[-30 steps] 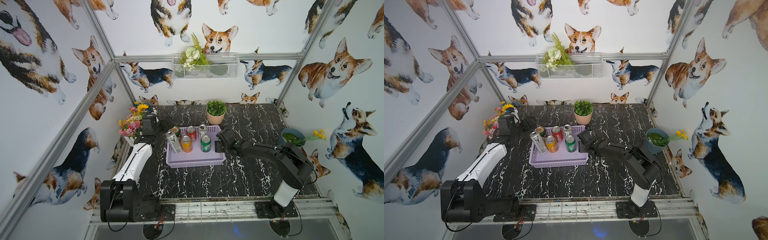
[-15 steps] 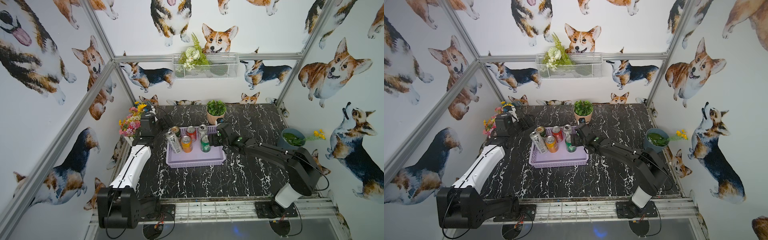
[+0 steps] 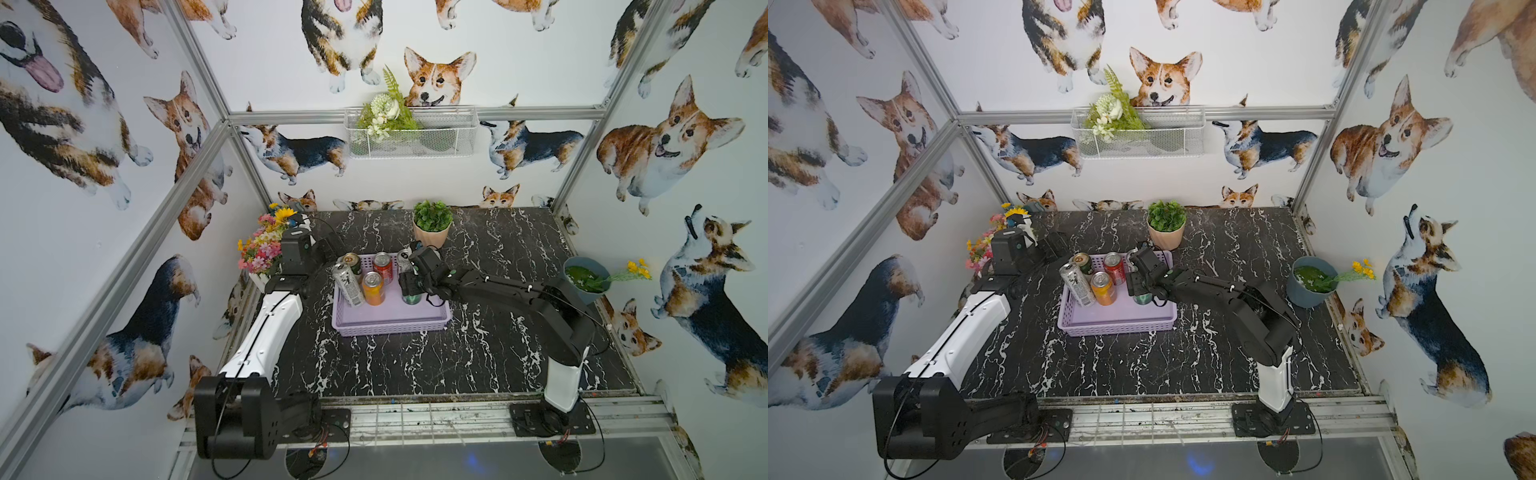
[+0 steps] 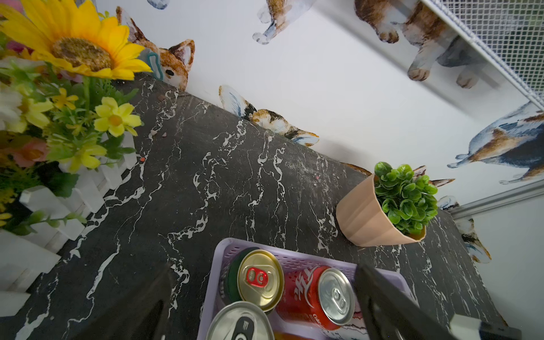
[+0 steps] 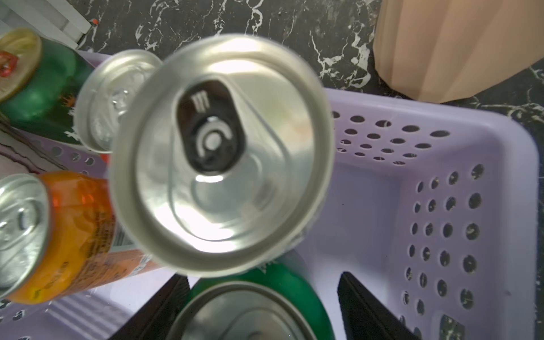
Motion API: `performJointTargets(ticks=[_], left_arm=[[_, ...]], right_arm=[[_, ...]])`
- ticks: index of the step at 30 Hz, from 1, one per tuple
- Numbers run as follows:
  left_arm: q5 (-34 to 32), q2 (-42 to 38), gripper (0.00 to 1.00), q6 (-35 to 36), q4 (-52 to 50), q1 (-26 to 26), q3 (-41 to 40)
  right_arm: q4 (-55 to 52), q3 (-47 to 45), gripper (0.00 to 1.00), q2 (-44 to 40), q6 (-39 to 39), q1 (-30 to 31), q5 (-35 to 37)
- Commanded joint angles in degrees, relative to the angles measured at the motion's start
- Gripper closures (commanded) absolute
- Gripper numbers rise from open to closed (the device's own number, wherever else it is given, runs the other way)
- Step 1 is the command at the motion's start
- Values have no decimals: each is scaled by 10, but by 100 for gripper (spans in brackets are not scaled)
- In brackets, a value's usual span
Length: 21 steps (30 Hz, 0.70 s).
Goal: Take out the drinks from the basket
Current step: Pick up the drink from the basket.
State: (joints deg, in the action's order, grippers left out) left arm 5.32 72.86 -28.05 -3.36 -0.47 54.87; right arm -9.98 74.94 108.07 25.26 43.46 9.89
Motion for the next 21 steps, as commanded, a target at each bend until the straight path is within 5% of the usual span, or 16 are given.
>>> performJointTargets(ticks=[1,11,21], left_arm=[[0,2,0,6,4,0,0],[-1,1,0,8,2,-1,4],[2,4,0,7,-1,-1,12]], right_arm=[[7,-6,25,8,-4,0,6],[51,-40,51,-10,-13,0,-1],[64,-77,73,-136,-1,-5,-49]])
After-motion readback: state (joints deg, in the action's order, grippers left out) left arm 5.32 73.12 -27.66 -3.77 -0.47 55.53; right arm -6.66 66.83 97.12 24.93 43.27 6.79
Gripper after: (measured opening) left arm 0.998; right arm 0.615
